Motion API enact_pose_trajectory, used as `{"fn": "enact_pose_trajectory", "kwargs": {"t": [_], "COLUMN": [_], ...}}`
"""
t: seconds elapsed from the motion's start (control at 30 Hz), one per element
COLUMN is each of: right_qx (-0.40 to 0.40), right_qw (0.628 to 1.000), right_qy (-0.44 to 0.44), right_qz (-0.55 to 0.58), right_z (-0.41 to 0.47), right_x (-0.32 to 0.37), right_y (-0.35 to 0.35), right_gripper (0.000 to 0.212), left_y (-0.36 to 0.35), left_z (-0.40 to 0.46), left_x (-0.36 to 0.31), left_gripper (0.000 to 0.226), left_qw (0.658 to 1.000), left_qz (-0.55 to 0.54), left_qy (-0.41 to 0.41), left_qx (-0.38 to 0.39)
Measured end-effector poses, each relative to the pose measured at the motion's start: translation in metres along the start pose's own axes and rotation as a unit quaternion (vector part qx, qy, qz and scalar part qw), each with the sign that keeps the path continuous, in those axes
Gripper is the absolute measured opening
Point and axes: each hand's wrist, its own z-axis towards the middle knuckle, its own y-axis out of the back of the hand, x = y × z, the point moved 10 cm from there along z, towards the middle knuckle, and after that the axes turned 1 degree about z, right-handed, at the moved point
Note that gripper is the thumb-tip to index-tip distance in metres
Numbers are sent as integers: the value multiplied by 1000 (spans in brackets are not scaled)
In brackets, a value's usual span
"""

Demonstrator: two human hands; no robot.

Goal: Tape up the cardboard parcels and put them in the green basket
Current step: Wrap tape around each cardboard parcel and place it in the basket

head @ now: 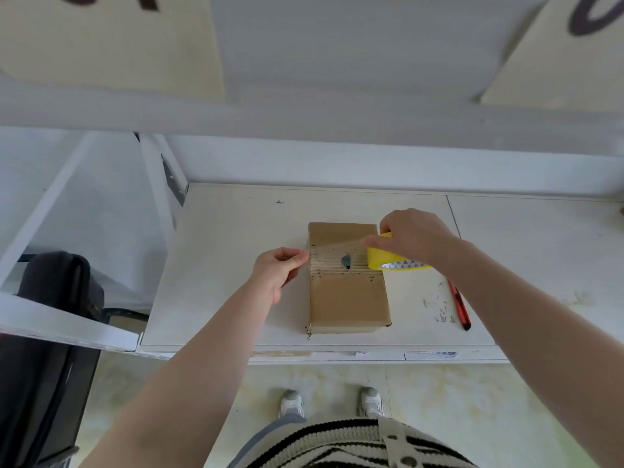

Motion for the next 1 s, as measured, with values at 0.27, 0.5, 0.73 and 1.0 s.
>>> {"fn": "enact_pose_trajectory", "kwargs": {"t": [0.27,0.5,0.73,1.0], "right_qx": [4,-1,-7,-10], "right_qw": [1000,1000,1000,998], "right_qy": [-8,-10,-11,-8], "right_qz": [-4,-7,-10,-54], "right_z": [0,0,-1,-1], "right_x": [0,1,0,11], "right_y": [-2,-4,-6,-7], "right_gripper": [48,50,54,56], "left_y": [-5,-7,-16,-31], "left_z": [3,-20,-23,-28], "left_x": [7,-28,-36,-40], "left_gripper": [20,27,23,33], "left_qw": [1000,939,815,753], "left_qz": [-7,231,480,557], "left_qy": [-6,-244,-301,-312], "left_qx": [3,-71,-120,-158]}}
